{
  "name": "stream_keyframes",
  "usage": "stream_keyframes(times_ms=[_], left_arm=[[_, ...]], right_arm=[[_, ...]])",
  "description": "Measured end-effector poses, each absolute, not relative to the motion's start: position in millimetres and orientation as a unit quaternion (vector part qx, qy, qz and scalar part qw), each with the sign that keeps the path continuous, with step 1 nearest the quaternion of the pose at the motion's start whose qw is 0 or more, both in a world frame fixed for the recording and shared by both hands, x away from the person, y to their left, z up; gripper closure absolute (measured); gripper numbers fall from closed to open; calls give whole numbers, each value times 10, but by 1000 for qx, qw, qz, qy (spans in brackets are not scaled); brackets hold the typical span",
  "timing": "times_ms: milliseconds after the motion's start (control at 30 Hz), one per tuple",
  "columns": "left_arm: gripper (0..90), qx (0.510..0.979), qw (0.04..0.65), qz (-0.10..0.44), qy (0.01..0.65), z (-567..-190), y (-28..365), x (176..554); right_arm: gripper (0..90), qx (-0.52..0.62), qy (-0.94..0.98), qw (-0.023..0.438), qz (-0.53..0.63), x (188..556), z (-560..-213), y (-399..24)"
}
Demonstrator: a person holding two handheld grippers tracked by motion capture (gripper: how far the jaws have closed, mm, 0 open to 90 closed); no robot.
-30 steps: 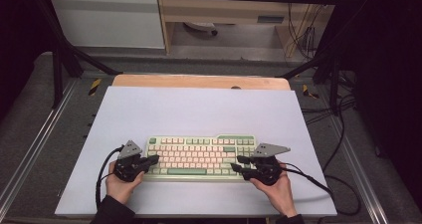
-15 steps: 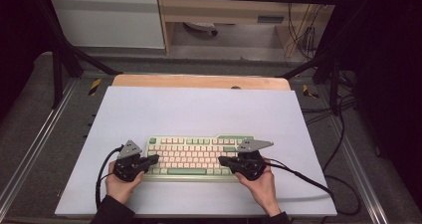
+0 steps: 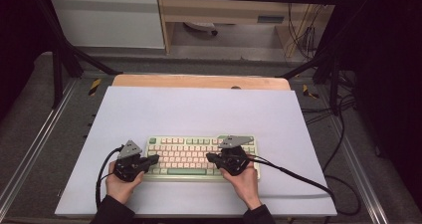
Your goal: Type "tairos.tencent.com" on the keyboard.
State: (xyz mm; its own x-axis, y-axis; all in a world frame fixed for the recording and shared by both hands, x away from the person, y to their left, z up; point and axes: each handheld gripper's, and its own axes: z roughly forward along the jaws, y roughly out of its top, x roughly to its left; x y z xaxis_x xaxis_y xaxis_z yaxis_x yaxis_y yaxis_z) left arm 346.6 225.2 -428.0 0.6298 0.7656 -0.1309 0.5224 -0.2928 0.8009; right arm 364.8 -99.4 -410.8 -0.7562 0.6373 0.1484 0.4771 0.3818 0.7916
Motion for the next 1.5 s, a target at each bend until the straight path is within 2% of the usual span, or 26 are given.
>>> stream_keyframes(times_ms=[367, 1167, 1500], left_arm=[[900, 792, 434, 140, 406, -4280, 2251, 3466], [900, 793, 433, 140, 406, -4283, 2247, 3467], [900, 793, 435, 141, 404, -4273, 2251, 3461]], right_arm=[[900, 337, 830, 93, 434, 3810, -4184, -740], [900, 344, 839, 101, 410, 3916, -4327, -679], [900, 334, 836, 97, 425, 3874, -4156, -757]])
